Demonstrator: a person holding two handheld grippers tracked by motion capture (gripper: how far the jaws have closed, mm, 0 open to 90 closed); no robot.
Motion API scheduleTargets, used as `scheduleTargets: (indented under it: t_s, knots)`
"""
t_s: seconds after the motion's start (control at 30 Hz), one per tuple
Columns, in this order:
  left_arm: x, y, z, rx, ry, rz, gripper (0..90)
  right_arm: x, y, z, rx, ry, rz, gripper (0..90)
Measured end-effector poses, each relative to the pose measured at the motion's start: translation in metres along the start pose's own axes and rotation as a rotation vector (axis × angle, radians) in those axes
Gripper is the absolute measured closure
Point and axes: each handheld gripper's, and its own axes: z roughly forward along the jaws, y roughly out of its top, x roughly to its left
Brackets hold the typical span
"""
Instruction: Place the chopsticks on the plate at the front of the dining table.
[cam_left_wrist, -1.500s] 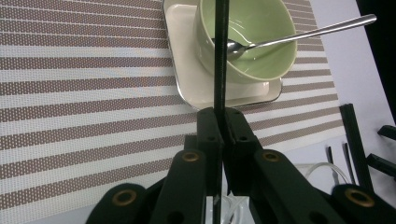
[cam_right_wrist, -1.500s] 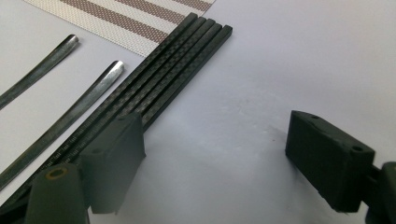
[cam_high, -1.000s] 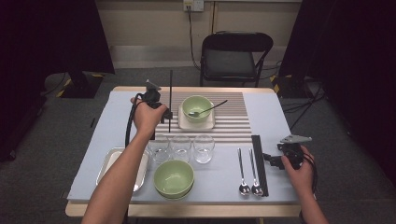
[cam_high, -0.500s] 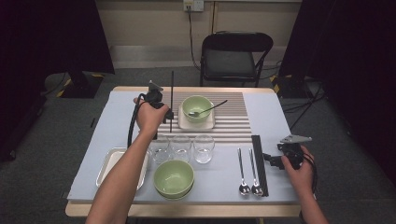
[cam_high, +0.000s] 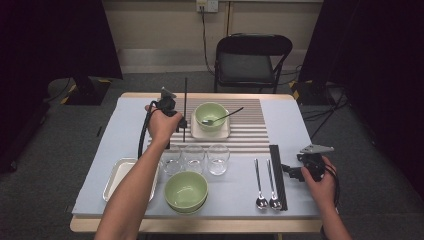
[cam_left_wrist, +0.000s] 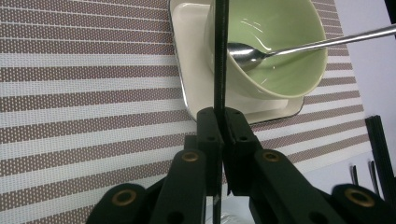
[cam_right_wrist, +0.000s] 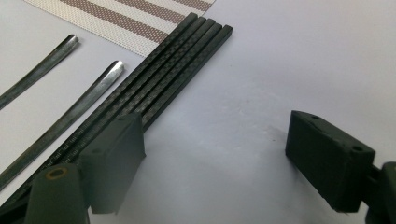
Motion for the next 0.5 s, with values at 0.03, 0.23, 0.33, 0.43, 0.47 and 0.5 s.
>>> scheduleTargets:
  t_s: [0.03, 0.23, 0.33, 0.43, 0.47, 0.5]
  knots:
    - [0.0002, 0.0001, 0.0004, -0.002, 0.004, 0.000, 86.6, 0.0000, 0.0000, 0.0000, 0.000, 0.001, 0.001, 18.8]
    - [0.0029, 0.0012, 0.0022, 0.004, 0.009, -0.001, 86.6, 0.0000, 0.0000, 0.0000, 0.000, 0.000, 0.000, 18.8]
    - [0.0029, 0.0015, 0.0040, 0.006, 0.012, -0.003, 86.6, 0.0000, 0.0000, 0.0000, 0.000, 0.000, 0.001, 18.8]
    - [0.0034, 0.0019, 0.0061, 0.008, 0.009, -0.008, 86.6, 0.0000, 0.0000, 0.0000, 0.000, 0.000, 0.000, 18.8]
    - [0.0030, 0.0019, 0.0070, 0.007, 0.011, -0.010, 86.6, 0.0000, 0.0000, 0.0000, 0.000, 0.000, 0.000, 18.8]
    - [0.0030, 0.0019, 0.0077, 0.008, 0.010, -0.006, 86.6, 0.0000, 0.0000, 0.0000, 0.000, 0.001, 0.000, 18.8]
